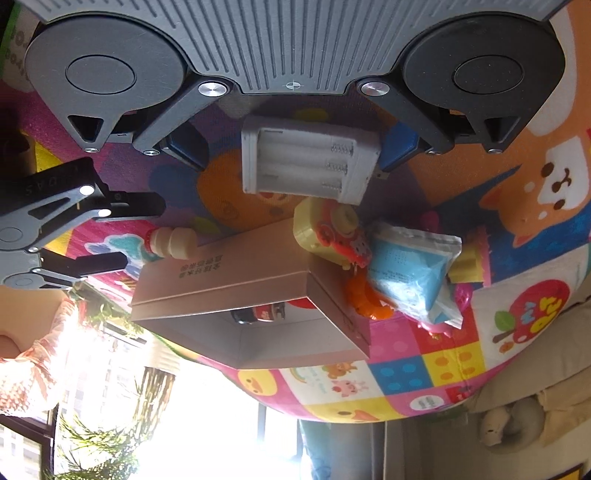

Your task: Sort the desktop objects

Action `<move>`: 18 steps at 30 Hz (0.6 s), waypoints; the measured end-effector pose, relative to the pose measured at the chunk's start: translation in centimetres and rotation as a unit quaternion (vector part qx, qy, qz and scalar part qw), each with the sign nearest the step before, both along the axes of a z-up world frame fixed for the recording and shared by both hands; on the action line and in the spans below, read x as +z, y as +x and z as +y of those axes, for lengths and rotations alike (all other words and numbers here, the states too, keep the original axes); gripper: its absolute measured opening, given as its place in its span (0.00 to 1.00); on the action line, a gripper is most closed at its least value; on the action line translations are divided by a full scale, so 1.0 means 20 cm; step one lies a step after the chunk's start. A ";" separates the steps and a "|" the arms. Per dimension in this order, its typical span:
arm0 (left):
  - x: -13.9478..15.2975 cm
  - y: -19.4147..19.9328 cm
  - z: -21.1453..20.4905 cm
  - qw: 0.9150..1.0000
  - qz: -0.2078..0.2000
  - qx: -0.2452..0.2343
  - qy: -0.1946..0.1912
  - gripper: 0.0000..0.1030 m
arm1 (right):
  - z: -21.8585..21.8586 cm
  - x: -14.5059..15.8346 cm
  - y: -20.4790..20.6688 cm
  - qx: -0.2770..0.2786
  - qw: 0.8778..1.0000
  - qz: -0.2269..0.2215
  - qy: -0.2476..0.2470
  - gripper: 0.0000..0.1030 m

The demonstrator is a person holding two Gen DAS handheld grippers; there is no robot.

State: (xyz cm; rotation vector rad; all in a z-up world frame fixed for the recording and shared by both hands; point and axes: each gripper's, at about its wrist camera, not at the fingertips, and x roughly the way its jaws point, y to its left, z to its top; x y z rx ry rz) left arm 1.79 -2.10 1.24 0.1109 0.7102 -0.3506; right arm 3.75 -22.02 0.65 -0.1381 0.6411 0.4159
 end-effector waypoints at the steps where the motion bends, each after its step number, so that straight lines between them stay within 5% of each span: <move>1: 0.00 -0.03 -0.01 1.000 0.002 -0.005 -0.003 0.98 | 0.00 0.00 0.00 -0.001 1.000 0.001 0.001 0.94; 10: 0.02 -0.04 -0.09 0.996 -0.016 0.091 0.004 0.96 | -0.01 0.00 0.00 -0.015 1.000 -0.003 0.003 0.94; 12: 0.02 -0.03 -0.12 0.994 -0.016 0.105 0.016 0.83 | -0.02 0.01 -0.01 -0.019 1.000 0.000 0.011 0.93; 18: 0.01 -0.05 -0.15 0.992 -0.020 0.115 0.043 0.79 | 0.03 0.03 -0.02 -0.009 1.000 -0.010 -0.004 0.79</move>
